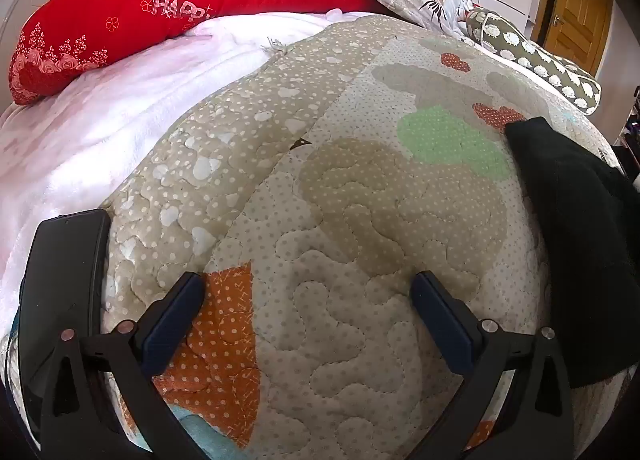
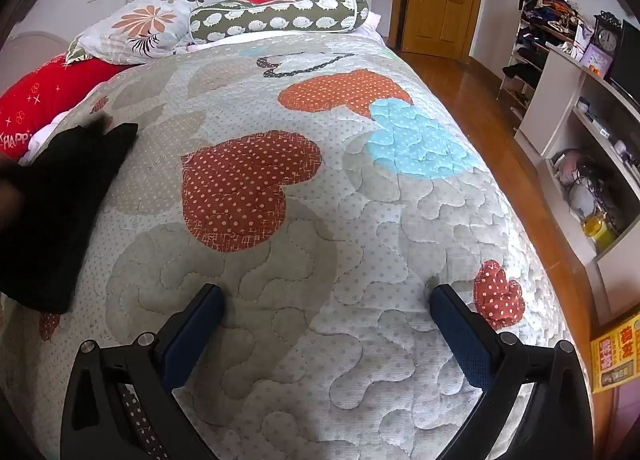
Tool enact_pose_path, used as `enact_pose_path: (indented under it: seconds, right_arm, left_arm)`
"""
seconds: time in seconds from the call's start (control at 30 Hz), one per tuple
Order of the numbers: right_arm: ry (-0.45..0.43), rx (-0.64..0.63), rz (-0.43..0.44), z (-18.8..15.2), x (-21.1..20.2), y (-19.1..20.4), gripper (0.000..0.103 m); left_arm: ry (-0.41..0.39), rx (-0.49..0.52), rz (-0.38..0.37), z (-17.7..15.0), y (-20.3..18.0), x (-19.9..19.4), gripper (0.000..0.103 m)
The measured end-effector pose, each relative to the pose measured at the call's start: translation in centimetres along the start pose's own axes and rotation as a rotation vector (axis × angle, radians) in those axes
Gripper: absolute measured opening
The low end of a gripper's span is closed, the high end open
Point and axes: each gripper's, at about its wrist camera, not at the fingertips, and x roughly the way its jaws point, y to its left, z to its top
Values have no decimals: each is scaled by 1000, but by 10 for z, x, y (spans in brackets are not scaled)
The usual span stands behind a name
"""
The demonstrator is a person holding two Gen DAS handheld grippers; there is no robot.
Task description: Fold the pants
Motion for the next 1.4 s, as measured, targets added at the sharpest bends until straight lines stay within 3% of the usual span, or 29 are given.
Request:
enact_pose_path:
  seconds: [1.4]
  right_arm:
    - [-4, -5, -8, 0, 0, 0, 103]
  left_arm:
    - [-2, 7, 11, 2, -2, 0, 103]
